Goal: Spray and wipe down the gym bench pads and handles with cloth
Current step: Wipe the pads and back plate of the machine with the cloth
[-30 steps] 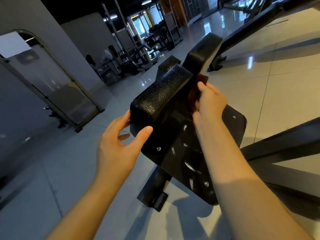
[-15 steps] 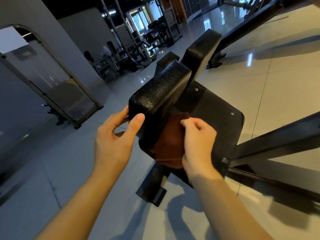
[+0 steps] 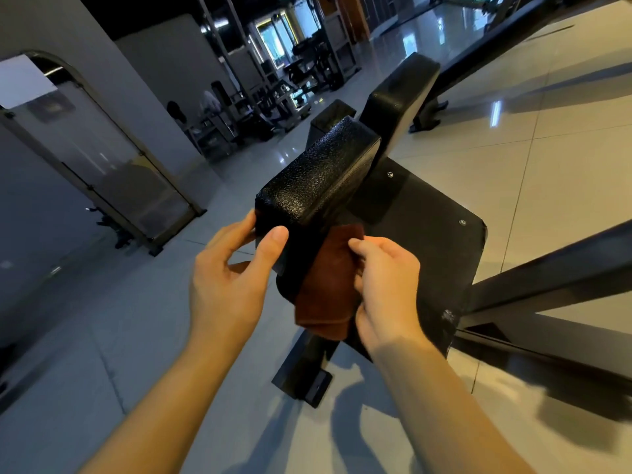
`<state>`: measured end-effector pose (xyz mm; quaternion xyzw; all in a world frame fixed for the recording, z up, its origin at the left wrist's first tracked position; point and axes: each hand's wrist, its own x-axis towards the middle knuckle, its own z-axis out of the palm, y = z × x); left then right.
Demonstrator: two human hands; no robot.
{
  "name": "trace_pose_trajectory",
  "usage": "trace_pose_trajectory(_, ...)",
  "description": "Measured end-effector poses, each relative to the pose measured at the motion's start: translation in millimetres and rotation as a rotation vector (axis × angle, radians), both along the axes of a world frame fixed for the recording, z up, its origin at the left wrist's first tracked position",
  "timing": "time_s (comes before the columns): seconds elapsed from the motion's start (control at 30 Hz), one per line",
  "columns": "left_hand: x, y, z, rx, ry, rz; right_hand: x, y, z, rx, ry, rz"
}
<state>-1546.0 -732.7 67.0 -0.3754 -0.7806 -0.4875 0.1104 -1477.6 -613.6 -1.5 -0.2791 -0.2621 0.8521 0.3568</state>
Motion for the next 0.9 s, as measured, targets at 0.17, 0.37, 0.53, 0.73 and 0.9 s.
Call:
trace_pose_trajectory(0.17, 5.2, 1.2, 0.9, 0.004, -0.014, -0.013, -38.5, 48.1, -13.0, -0.241, -0.121, 0.034)
trace_pose_trajectory(0.37, 3.7, -1.3, -0.1, -0.009, -0.001, -0.024, -48.8, 62.7, 21.6, -0.333, 0.008, 0.047)
trace_pose_trajectory(0.53, -0.2, -0.8, -1.6, -0.015, 0.021, -0.022, -31.8, 75.8, 11.1, -0.441, 0.256, -0.025)
trace_pose_trajectory(0.73, 1.5, -0.5, -3.6, -0.006, 0.028, -0.044, -56.0, 96.5, 18.7, -0.225, 0.119, -0.198)
trace_pose_trajectory(0.9, 0.7, 0.1, -4.9, 0.009, 0.047, -0.042, -43.9, 58.0, 17.7, -0.197, 0.302, -0.114)
